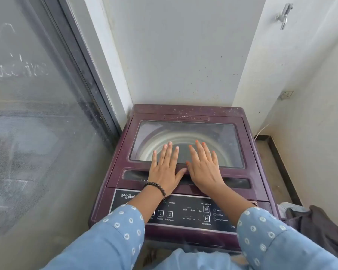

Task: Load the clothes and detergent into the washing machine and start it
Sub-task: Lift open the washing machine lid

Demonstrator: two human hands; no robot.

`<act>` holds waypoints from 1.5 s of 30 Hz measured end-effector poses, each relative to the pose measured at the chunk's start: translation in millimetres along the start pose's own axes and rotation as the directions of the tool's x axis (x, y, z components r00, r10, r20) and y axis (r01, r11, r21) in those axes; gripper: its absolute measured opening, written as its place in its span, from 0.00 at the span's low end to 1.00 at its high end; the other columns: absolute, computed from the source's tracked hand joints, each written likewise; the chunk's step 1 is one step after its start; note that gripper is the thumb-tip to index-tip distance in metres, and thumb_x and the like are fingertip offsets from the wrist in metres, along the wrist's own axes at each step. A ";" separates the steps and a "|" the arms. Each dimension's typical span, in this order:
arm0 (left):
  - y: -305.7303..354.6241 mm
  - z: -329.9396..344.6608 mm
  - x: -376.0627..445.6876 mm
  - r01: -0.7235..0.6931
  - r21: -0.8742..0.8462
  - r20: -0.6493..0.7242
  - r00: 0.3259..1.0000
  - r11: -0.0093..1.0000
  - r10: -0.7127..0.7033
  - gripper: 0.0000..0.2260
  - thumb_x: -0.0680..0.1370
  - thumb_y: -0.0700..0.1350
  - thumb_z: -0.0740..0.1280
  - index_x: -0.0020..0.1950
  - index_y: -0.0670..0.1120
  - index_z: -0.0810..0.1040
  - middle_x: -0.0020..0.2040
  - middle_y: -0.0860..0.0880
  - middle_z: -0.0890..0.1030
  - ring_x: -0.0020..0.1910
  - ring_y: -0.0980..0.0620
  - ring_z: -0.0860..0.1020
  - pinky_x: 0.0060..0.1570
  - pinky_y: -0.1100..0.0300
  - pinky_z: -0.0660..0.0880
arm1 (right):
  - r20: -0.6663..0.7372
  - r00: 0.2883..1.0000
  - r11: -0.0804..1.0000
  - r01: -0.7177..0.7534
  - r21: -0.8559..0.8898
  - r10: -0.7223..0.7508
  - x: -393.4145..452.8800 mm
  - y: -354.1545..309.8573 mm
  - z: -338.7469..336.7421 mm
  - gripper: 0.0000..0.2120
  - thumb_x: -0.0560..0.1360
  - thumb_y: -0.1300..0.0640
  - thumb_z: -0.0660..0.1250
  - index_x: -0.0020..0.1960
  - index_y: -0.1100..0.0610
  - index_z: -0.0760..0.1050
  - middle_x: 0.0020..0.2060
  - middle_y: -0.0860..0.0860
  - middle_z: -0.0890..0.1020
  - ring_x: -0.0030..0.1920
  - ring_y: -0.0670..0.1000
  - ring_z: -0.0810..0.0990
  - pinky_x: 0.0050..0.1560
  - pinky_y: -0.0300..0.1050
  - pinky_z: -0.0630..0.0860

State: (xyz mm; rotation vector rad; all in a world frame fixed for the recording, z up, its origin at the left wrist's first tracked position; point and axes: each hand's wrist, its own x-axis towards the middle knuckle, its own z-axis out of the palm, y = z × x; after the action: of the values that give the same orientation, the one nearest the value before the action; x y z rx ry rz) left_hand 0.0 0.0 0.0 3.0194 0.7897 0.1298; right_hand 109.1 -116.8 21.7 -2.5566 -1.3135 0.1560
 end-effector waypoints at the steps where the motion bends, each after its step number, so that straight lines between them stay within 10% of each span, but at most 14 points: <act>1: 2.1 1.3 -3.8 0.015 -0.002 -0.028 0.999 1.000 -0.015 0.36 0.79 0.66 0.36 0.79 0.45 0.51 0.80 0.43 0.52 0.79 0.46 0.48 0.74 0.43 0.45 | -0.038 0.999 1.000 0.029 0.000 -0.029 -2.8 -2.8 1.6 0.24 0.81 0.51 0.53 0.75 0.58 0.63 0.76 0.59 0.63 0.76 0.62 0.60 0.72 0.62 0.61; 4: 6.7 11.1 -14.3 -0.013 -0.006 -0.145 0.989 1.000 0.011 0.26 0.79 0.57 0.57 0.72 0.44 0.71 0.75 0.40 0.67 0.75 0.41 0.65 0.71 0.41 0.60 | -0.128 0.983 0.990 0.124 -0.064 -0.132 -12.7 -7.0 6.6 0.17 0.77 0.50 0.53 0.54 0.57 0.77 0.53 0.57 0.79 0.51 0.60 0.79 0.46 0.53 0.76; 7: 11.2 4.3 -20.9 -0.034 -0.055 -0.245 0.969 0.998 0.020 0.12 0.71 0.49 0.73 0.52 0.46 0.78 0.60 0.44 0.78 0.58 0.42 0.78 0.54 0.48 0.77 | -0.145 0.969 0.979 0.191 -0.065 -0.199 -17.1 -5.0 8.5 0.12 0.78 0.55 0.60 0.40 0.59 0.75 0.38 0.56 0.76 0.36 0.59 0.78 0.32 0.47 0.67; 11: 11.5 -3.4 -26.2 -0.050 -0.059 -0.245 0.969 0.997 0.034 0.09 0.72 0.49 0.73 0.40 0.48 0.75 0.43 0.49 0.76 0.40 0.48 0.76 0.37 0.55 0.72 | -0.052 0.989 0.991 0.135 -0.001 -0.135 -21.2 0.4 2.6 0.15 0.83 0.52 0.56 0.49 0.60 0.76 0.46 0.55 0.78 0.47 0.58 0.79 0.38 0.45 0.65; 19: 4.2 -12.7 -34.2 0.006 -0.076 -0.004 1.000 0.997 -0.006 0.22 0.83 0.57 0.55 0.44 0.46 0.82 0.44 0.49 0.81 0.46 0.48 0.79 0.48 0.55 0.69 | 0.135 0.987 0.996 0.090 -0.020 -0.086 -31.5 -5.6 2.6 0.18 0.84 0.48 0.52 0.50 0.57 0.76 0.49 0.54 0.82 0.50 0.58 0.80 0.41 0.46 0.66; 33: -1.0 -39.3 -42.3 -0.102 -0.177 -0.268 0.962 0.979 0.052 0.18 0.76 0.60 0.58 0.40 0.49 0.80 0.37 0.55 0.77 0.38 0.55 0.75 0.42 0.59 0.72 | 0.088 0.991 0.982 0.088 0.169 -0.104 -35.6 -8.1 -45.1 0.17 0.80 0.43 0.59 0.40 0.54 0.73 0.30 0.46 0.76 0.31 0.46 0.72 0.31 0.40 0.64; 41: -8.5 -95.4 -17.2 -0.206 -0.171 -0.447 0.887 0.963 0.111 0.15 0.77 0.49 0.56 0.41 0.46 0.81 0.38 0.53 0.79 0.38 0.53 0.76 0.38 0.57 0.71 | -0.090 0.969 0.973 0.230 -0.015 -0.230 -26.7 -5.2 -102.6 0.23 0.74 0.31 0.57 0.51 0.50 0.75 0.43 0.44 0.78 0.44 0.48 0.76 0.43 0.43 0.72; 45: -11.3 -113.6 -0.2 -0.243 -0.093 -0.479 0.861 0.965 0.170 0.15 0.77 0.52 0.56 0.39 0.47 0.77 0.36 0.54 0.76 0.35 0.54 0.73 0.36 0.59 0.68 | -0.394 0.895 0.974 0.159 -0.160 -0.211 -20.1 8.2 -111.8 0.31 0.72 0.27 0.53 0.58 0.49 0.77 0.47 0.46 0.80 0.49 0.52 0.78 0.48 0.49 0.74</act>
State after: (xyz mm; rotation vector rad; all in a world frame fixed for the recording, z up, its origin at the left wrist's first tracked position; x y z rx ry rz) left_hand -15.3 9.4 112.8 2.9415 0.4298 0.9105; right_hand 127.6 -158.1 126.2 -2.3597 -1.4163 -0.4888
